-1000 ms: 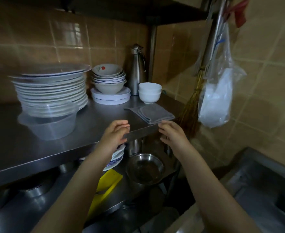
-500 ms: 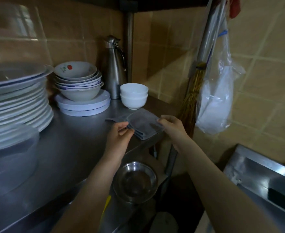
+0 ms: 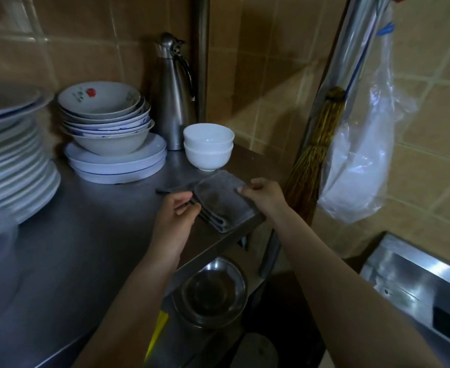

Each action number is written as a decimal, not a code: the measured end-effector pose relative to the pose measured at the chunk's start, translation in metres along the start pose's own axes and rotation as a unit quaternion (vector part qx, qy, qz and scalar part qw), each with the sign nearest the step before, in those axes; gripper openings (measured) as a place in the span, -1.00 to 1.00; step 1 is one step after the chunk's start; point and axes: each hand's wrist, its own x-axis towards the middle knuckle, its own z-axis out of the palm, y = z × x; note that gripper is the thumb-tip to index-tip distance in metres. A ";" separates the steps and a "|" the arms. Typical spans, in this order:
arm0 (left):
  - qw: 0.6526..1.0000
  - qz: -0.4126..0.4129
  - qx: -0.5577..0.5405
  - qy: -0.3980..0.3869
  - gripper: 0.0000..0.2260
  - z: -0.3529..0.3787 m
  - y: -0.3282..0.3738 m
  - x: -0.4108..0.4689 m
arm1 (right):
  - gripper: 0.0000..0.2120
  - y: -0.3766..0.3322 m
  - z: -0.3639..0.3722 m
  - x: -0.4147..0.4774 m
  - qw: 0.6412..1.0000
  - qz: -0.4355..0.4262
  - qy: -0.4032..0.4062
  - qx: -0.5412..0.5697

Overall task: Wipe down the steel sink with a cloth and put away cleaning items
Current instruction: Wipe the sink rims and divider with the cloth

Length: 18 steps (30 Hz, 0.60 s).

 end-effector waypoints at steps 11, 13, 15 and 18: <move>1.000 0.024 -0.006 0.012 -0.82 0.004 0.009 -0.004 | -0.67 -0.016 0.004 0.009 0.995 0.008 -0.039 -0.095; 0.999 0.031 -0.011 0.006 -0.82 0.003 0.010 -0.006 | -0.67 -0.018 0.003 0.007 0.995 -0.016 -0.040 -0.091; 0.999 0.039 -0.013 -0.004 -0.82 0.003 0.010 -0.006 | -0.73 -0.021 0.000 0.004 0.996 -0.045 -0.041 -0.073; 0.999 0.045 -0.008 -0.015 -0.81 0.001 0.013 -0.005 | -0.82 -0.027 -0.007 -0.002 0.996 -0.068 -0.065 -0.009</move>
